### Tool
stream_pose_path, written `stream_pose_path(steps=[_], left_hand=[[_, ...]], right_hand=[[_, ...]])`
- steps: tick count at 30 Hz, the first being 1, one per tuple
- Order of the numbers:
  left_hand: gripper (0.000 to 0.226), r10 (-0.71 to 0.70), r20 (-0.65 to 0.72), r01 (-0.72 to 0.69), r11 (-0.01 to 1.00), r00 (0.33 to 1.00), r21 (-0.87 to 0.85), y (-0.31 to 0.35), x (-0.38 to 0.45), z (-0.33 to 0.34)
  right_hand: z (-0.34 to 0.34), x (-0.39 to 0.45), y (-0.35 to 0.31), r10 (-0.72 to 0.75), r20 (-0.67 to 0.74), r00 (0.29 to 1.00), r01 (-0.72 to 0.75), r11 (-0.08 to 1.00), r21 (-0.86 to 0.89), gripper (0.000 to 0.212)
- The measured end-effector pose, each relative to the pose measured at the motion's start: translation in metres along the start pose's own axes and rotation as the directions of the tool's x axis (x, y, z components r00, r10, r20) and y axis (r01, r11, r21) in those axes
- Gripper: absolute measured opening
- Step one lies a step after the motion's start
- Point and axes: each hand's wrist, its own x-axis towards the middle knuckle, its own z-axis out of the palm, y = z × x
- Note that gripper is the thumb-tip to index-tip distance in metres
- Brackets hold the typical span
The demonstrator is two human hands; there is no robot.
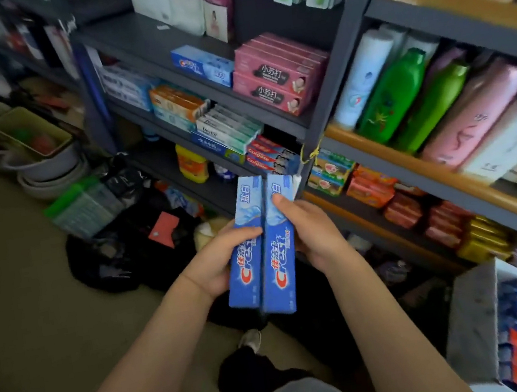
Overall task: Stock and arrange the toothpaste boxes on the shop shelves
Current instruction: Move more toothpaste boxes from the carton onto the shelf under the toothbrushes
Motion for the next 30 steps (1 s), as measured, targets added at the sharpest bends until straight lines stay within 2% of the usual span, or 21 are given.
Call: stream_pose_path(steps=[1, 3, 5, 8, 12, 16, 18, 20, 23, 25, 27, 30], left_hand=[[0.043, 0.02, -0.015, -0.02, 0.999, 1.0, 0.046, 0.011, 0.012, -0.008], [0.042, 0.04, -0.064, -0.031, 0.991, 0.997, 0.13, 0.036, 0.038, -0.023], [0.053, 0.047, -0.109, -0.026, 0.981, 0.993, 0.19, 0.064, 0.064, -0.037], [0.067, 0.05, -0.127, -0.019, 0.971, 0.991, 0.236, 0.109, 0.097, -0.06], [0.066, 0.082, -0.096, -0.053, 0.96, 0.992, 0.274, 0.164, 0.133, -0.086], [0.058, 0.045, -0.078, -0.025, 0.971, 0.996, 0.236, 0.197, 0.168, -0.109], [0.042, 0.049, -0.123, -0.025, 0.982, 0.991, 0.189, 0.216, 0.184, -0.119], [0.03, 0.077, -0.2, -0.058, 0.994, 0.977, 0.098, 0.236, 0.205, -0.137], [0.022, 0.087, -0.317, -0.108, 0.993, 0.944, -0.048, 0.267, 0.234, -0.173], [0.024, 0.104, -0.334, -0.133, 0.989, 0.937, -0.063, 0.289, 0.252, -0.192], [0.022, 0.119, -0.307, -0.15, 0.986, 0.944, -0.079, 0.315, 0.267, -0.204], [0.017, 0.105, -0.265, -0.142, 0.982, 0.958, -0.124, 0.352, 0.286, -0.218]], right_hand=[[0.007, 0.018, -0.003, -0.006, -0.02, 1.0, 0.006, 1.0, -0.012, 0.07], [0.022, 0.056, -0.012, -0.03, -0.057, 0.998, 0.028, 0.999, -0.031, 0.062], [0.036, 0.094, -0.027, -0.06, -0.078, 0.995, 0.057, 0.998, -0.033, 0.052], [0.052, 0.146, -0.056, -0.081, -0.04, 0.996, 0.079, 0.996, -0.052, 0.057], [0.061, 0.201, -0.101, -0.133, -0.055, 0.99, 0.124, 0.983, -0.138, 0.048], [0.067, 0.243, -0.14, -0.165, -0.048, 0.985, 0.155, 0.973, -0.169, 0.032], [0.071, 0.262, -0.157, -0.176, -0.059, 0.983, 0.17, 0.981, -0.093, 0.023], [0.074, 0.281, -0.171, -0.182, -0.143, 0.973, 0.189, 0.981, 0.033, 0.018], [0.078, 0.304, -0.191, -0.111, -0.245, 0.963, 0.18, 0.943, 0.279, 0.018], [0.088, 0.314, -0.204, -0.066, -0.261, 0.963, 0.168, 0.904, 0.392, 0.018], [0.102, 0.326, -0.215, -0.038, -0.244, 0.969, 0.15, 0.875, 0.46, 0.017], [0.13, 0.343, -0.226, -0.02, -0.096, 0.995, 0.068, 0.85, 0.522, 0.025]])
